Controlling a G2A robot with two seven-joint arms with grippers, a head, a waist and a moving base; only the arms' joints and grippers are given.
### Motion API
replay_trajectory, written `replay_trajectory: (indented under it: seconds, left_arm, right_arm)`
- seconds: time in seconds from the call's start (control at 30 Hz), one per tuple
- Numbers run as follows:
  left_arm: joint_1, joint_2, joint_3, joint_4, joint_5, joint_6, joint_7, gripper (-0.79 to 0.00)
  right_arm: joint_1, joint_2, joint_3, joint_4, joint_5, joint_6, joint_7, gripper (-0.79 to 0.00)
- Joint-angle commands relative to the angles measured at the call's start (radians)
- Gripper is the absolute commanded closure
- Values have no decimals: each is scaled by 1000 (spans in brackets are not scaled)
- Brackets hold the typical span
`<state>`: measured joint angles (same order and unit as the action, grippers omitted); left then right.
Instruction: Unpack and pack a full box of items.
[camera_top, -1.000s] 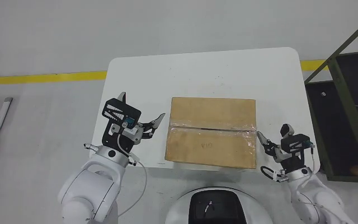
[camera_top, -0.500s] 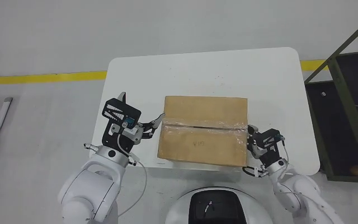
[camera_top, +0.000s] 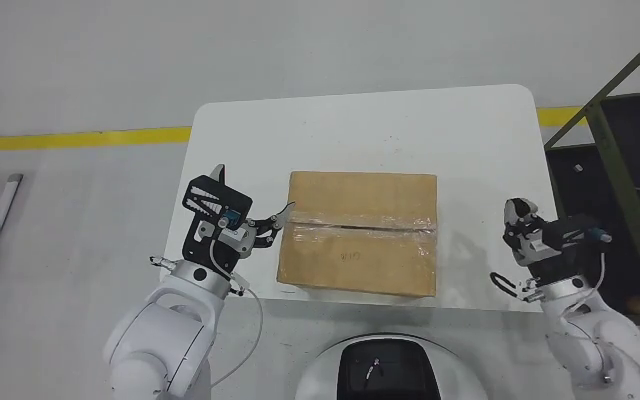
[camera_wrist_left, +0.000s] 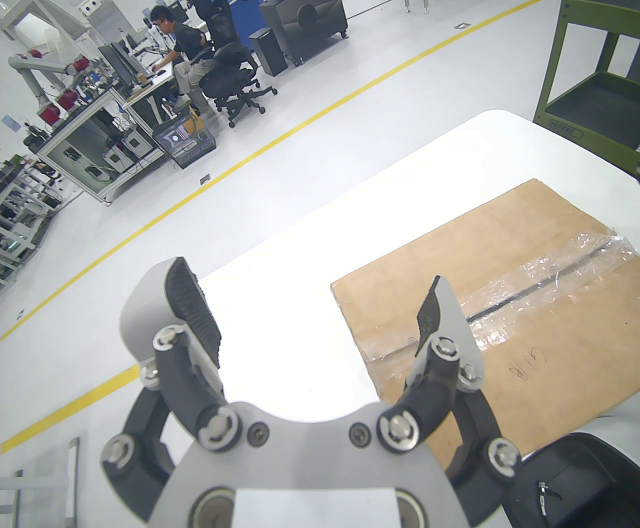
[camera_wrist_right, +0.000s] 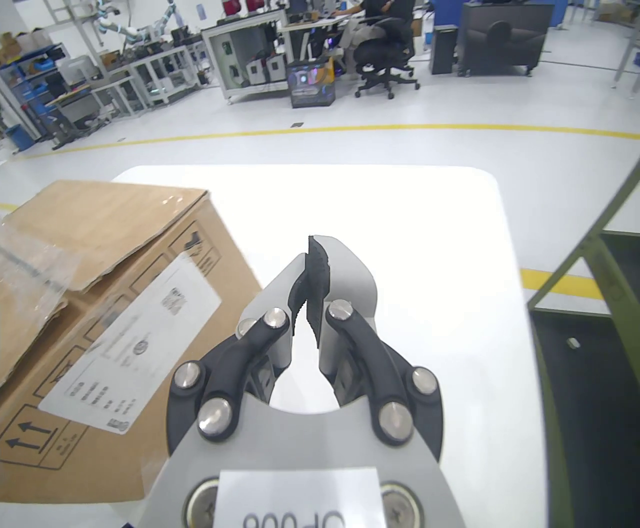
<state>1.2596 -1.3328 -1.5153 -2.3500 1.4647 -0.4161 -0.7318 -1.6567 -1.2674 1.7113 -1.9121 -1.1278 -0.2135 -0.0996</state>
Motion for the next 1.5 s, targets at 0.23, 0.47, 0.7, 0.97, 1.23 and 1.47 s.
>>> replay_trajectory:
  seconds: [0.23, 0.47, 0.7, 0.97, 1.23, 1.47]
  left_arm:
    - [0, 0, 0, 0, 0, 0, 0, -785]
    - [-66, 2, 39, 66, -6, -16, 94, -785]
    - [-244, -2, 160, 188, -54, -68, 112, -785]
    - [-339, -17, 342, 264, -9, -23, 55, -785]
    - [-339, -17, 342, 264, -9, -23, 55, -785]
    - [-312, -15, 372, 267, -23, -62, 80, -785]
  right_arm:
    - [-21, 5, 50, -23, -1, -26, -3, 0]
    - [-21, 5, 50, -23, -1, -26, -3, 0]
    - [-21, 5, 50, -23, -1, -26, -3, 0]
    - [-21, 5, 50, -23, -1, -26, -3, 0]
    - [-21, 5, 50, -23, -1, -26, -3, 0]
    - [-33, 6, 23, -17, -28, -66, -7, 0]
